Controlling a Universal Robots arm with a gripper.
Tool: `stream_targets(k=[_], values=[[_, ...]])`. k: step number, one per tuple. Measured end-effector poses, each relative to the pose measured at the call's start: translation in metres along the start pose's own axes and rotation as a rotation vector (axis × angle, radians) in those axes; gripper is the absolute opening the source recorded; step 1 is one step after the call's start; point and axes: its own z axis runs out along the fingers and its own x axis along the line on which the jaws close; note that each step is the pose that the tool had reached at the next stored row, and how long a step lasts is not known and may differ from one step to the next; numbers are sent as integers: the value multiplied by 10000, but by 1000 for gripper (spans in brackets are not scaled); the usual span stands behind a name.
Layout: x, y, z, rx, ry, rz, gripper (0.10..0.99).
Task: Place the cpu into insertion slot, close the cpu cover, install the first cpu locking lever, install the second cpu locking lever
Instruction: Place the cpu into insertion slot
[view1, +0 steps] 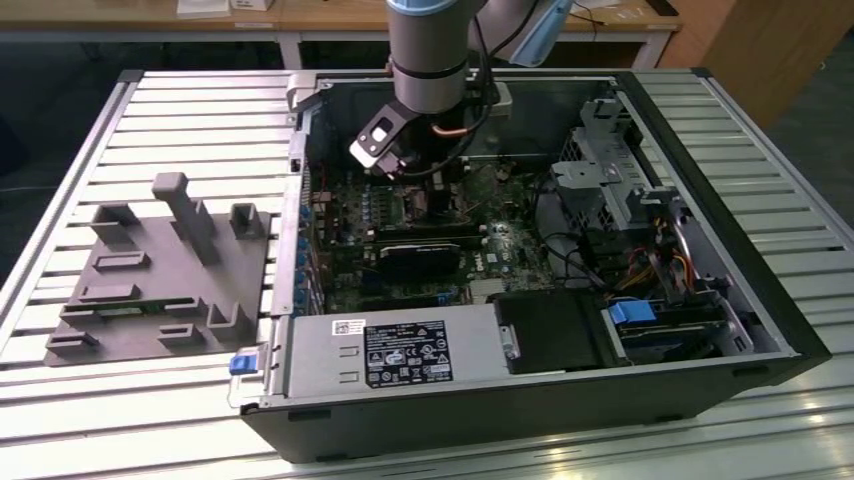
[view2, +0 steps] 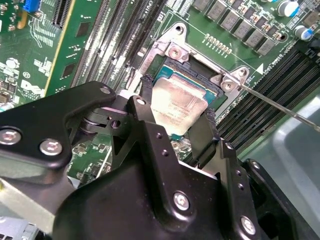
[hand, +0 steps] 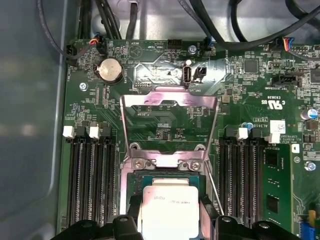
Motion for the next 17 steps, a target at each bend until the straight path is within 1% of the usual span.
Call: stream_targets(k=[7, 16, 17], values=[[34, -8, 26, -2, -6, 77, 537], [37, -13, 40, -1, -7, 77, 537], [37, -13, 40, -2, -4, 77, 549]])
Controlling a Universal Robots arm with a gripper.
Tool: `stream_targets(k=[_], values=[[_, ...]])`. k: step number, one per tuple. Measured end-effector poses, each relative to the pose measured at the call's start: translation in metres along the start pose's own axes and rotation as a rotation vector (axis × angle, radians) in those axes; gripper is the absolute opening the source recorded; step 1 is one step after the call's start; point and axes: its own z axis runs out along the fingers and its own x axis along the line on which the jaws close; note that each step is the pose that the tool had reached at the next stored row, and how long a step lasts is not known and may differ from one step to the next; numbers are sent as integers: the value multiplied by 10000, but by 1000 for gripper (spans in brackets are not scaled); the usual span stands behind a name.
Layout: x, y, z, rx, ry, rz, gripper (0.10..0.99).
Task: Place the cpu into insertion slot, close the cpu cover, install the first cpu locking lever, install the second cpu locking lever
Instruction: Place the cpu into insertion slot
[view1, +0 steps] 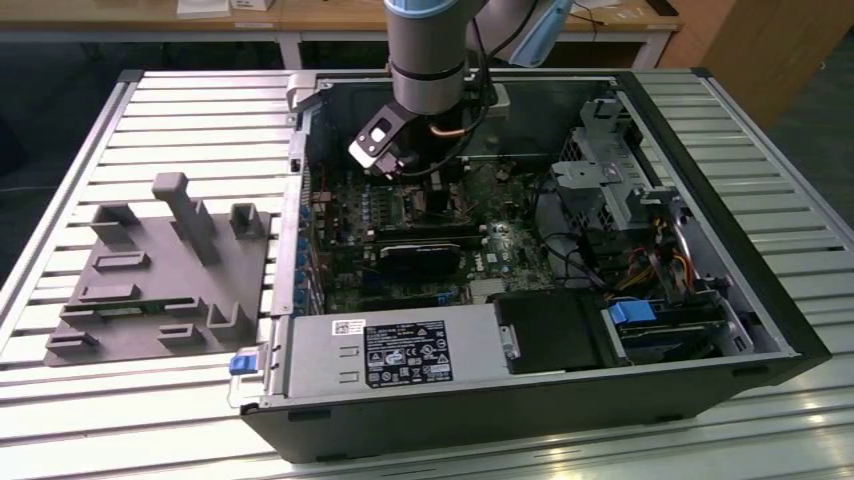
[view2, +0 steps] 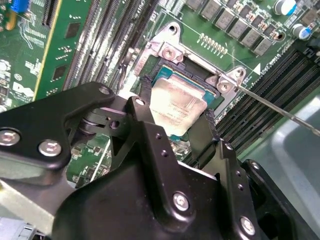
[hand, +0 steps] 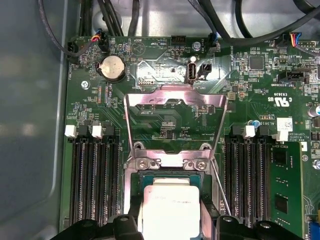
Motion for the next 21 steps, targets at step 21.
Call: stream_targets(k=[21], values=[[3, 14, -162, -2, -1, 0, 612]])
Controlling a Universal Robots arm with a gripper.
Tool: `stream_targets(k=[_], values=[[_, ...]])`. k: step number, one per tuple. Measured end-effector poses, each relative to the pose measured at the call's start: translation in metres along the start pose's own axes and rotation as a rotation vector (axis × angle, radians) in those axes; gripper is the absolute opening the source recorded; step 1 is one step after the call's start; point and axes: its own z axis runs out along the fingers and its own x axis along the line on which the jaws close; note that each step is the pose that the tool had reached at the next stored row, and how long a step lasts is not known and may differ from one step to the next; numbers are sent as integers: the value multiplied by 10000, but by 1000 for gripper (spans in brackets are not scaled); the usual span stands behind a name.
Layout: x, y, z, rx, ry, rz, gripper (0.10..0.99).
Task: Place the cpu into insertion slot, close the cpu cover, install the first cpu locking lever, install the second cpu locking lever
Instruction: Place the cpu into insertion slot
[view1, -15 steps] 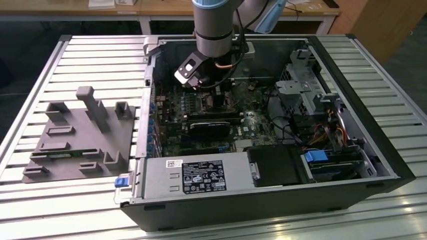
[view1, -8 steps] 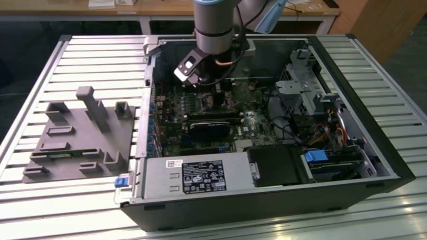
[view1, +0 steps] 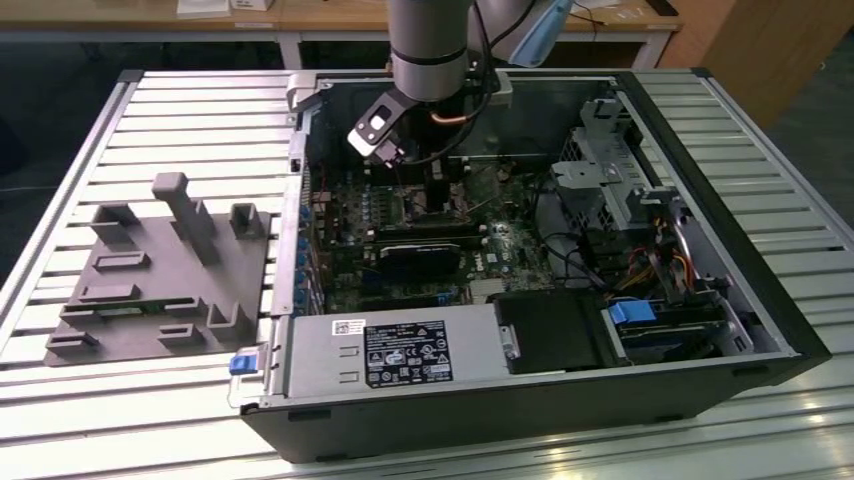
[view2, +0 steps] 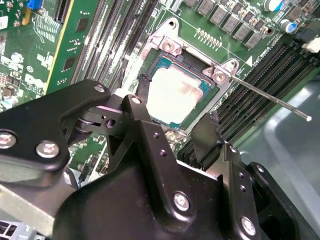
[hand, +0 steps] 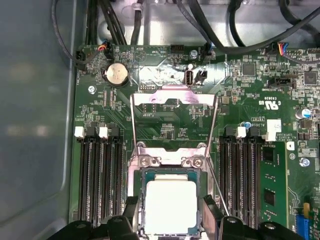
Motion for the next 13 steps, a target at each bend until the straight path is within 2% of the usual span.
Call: stream_targets(k=[7, 8, 9, 11, 12, 13], values=[[0, 0, -3, 1, -1, 0, 600], [0, 0, -3, 1, -2, 0, 537], [0, 0, -3, 1, -1, 0, 537], [0, 0, -4, 1, -1, 0, 416], [0, 0, -4, 1, -1, 0, 416], [0, 0, -5, 1, -1, 0, 357]])
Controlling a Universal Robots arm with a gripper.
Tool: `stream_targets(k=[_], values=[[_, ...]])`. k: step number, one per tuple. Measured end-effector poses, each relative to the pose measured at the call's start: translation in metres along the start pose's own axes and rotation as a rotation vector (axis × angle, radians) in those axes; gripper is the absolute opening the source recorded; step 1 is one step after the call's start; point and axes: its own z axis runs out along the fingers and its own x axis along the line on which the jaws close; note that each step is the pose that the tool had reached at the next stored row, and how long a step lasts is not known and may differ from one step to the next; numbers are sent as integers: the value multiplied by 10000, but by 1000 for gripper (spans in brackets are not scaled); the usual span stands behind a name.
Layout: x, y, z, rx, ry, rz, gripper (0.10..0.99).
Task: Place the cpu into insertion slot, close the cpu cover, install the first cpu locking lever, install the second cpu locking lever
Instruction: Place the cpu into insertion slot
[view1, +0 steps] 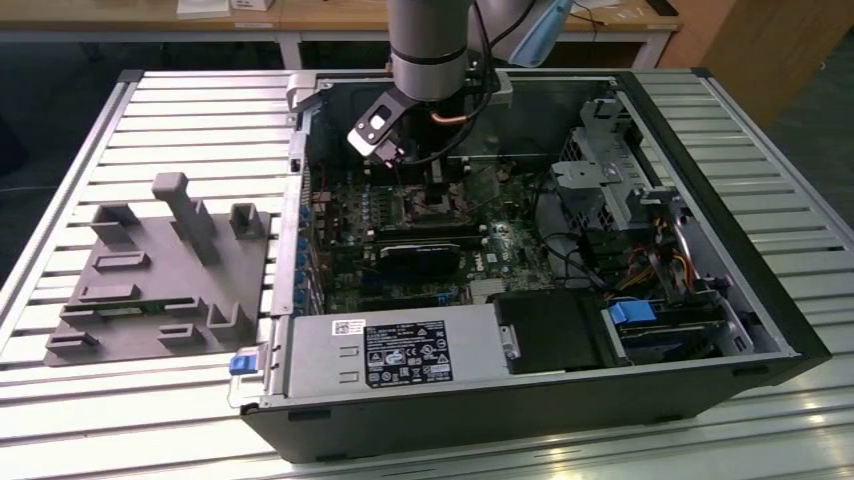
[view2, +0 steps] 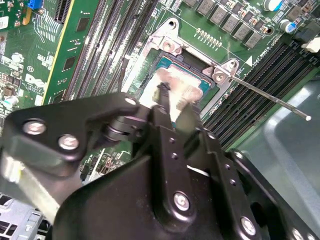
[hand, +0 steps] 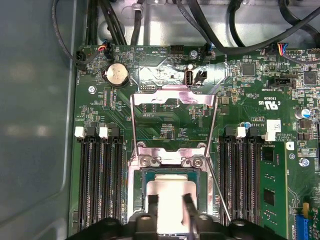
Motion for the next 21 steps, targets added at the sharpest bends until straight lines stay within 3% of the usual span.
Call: stream_targets(k=[2, 4, 7, 13, 21], values=[[0, 0, -1, 0, 0, 0, 239], [0, 0, -1, 0, 0, 0, 239], [0, 0, -2, 0, 0, 0, 102], [0, 1, -21, 3, -5, 0, 102], [4, 17, -200, 0, 0, 0, 102]])
